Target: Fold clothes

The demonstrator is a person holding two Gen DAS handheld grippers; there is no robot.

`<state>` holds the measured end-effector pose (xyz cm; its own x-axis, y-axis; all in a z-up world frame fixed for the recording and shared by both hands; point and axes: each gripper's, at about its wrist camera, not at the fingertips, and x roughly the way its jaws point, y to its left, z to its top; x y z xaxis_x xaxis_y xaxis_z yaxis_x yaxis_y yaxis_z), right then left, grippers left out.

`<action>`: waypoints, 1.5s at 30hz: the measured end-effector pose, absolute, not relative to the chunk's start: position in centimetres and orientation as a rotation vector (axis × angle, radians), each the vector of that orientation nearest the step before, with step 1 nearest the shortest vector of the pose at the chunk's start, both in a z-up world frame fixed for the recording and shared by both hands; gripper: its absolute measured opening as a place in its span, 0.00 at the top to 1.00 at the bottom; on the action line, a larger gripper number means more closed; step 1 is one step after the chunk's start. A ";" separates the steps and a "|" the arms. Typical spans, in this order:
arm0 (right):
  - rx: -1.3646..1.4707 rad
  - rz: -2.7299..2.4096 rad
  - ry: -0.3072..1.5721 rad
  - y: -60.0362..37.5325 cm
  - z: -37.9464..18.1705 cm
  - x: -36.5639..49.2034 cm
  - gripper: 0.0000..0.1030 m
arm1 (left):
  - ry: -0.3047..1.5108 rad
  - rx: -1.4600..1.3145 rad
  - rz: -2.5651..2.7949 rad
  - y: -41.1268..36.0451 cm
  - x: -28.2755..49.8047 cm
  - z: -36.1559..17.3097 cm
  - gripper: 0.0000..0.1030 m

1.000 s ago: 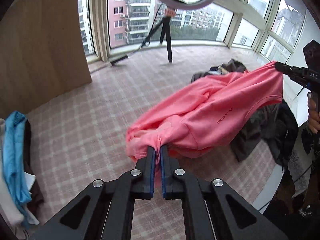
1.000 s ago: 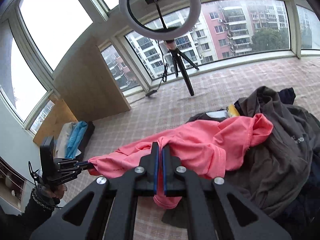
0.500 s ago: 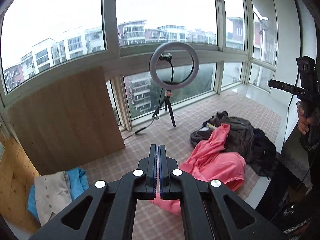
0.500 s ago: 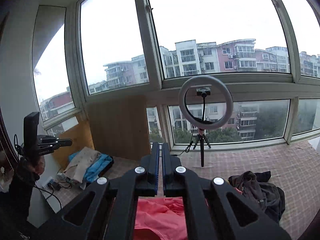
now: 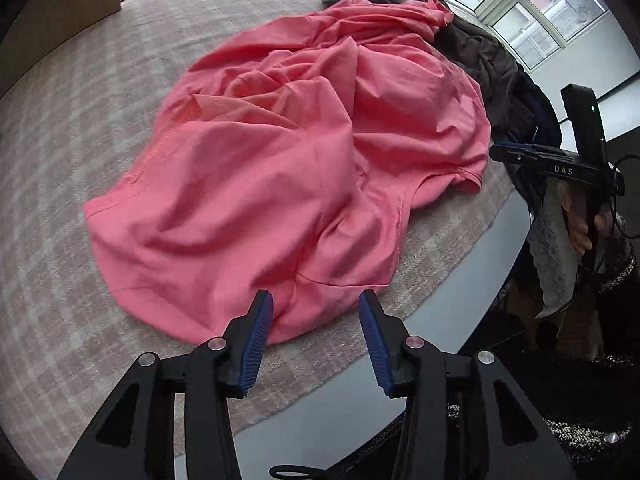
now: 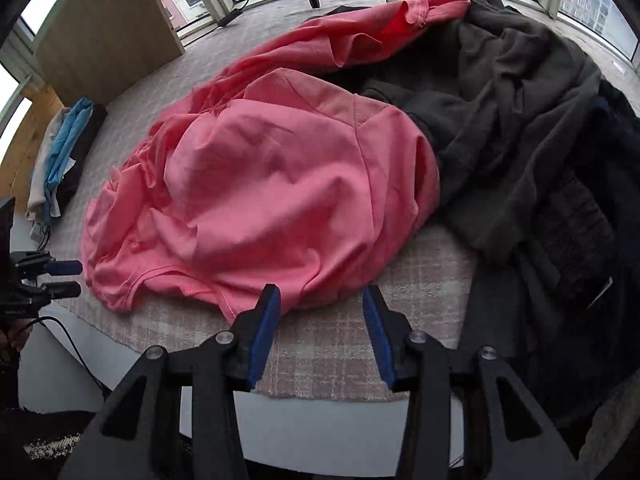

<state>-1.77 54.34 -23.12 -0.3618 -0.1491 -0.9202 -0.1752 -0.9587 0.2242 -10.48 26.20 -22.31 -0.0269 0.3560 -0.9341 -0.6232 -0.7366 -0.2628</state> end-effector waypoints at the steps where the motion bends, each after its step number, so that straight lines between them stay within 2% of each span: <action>1: -1.771 2.539 0.474 54.3 -23.7 -1.9 0.55 | 0.318 -1.569 1.838 27.0 -10.3 -22.6 0.55; 3: -1.783 2.549 0.500 54.1 -24.4 -2.2 0.54 | 0.357 -1.561 1.835 28.1 -10.0 -23.3 0.55; 6: -1.788 2.589 0.489 53.4 -25.0 -2.7 0.54 | 0.371 -1.538 1.845 28.6 -9.7 -24.0 0.63; 7: -1.776 2.605 0.481 53.3 -25.0 -2.7 0.54 | 0.366 -1.525 1.845 28.5 -9.7 -23.9 0.78; 8: -1.764 2.621 0.473 53.1 -25.1 -2.8 0.54 | 0.353 -1.530 1.838 28.4 -9.7 -23.9 0.98; 10: -1.757 2.663 0.485 52.9 -25.1 -2.9 0.77 | 0.319 -1.546 1.847 27.8 -9.9 -23.6 0.98; 11: -1.767 2.682 0.523 53.0 -24.9 -2.9 0.95 | 0.303 -1.546 1.855 27.5 -10.0 -23.2 0.98; 15: -1.648 2.751 0.664 54.2 -21.5 -2.6 0.95 | 0.235 -1.469 1.919 25.7 -10.3 -19.2 0.98; 19: -1.433 2.913 0.742 55.5 -14.5 -3.8 0.95 | 0.197 -1.344 2.006 24.0 -14.6 -13.2 0.98; 21: -1.367 2.976 0.679 55.8 -11.9 -6.7 0.95 | 0.201 -1.293 2.064 23.5 -19.1 -12.0 0.94; 22: -1.335 2.995 0.629 55.9 -10.8 -8.6 0.95 | 0.206 -1.285 2.095 23.8 -21.5 -11.9 0.82; 23: -1.319 2.998 0.549 56.0 -10.3 -11.3 0.95 | 0.224 -1.287 2.141 24.1 -23.8 -11.9 0.61; 24: -1.329 2.978 0.443 56.0 -10.5 -14.1 0.89 | 0.276 -1.312 2.211 24.5 -25.9 -12.5 0.54; 26: -1.443 2.770 0.283 56.6 -12.3 -19.1 0.77 | 0.342 -1.378 2.278 24.4 -28.5 -14.4 0.53; 29: -1.501 2.756 0.292 57.9 -13.2 -20.0 0.77 | 0.258 -1.386 2.238 22.1 -27.2 -15.0 0.53; 31: -1.502 2.809 0.292 58.3 -13.5 -18.7 0.71 | 0.267 -1.355 2.176 21.7 -24.4 -14.9 0.50; 33: -1.521 2.848 0.253 57.9 -14.1 -16.8 0.52 | 0.298 -1.348 2.114 22.2 -21.8 -15.4 0.50; 41: -1.665 2.829 0.082 56.8 -17.4 -12.9 0.50 | 0.480 -1.302 1.939 28.9 -17.4 -18.0 0.49; 45: -1.731 2.839 0.121 57.1 -17.9 -13.5 0.47 | 0.527 -1.320 1.884 31.6 -18.3 -20.0 0.50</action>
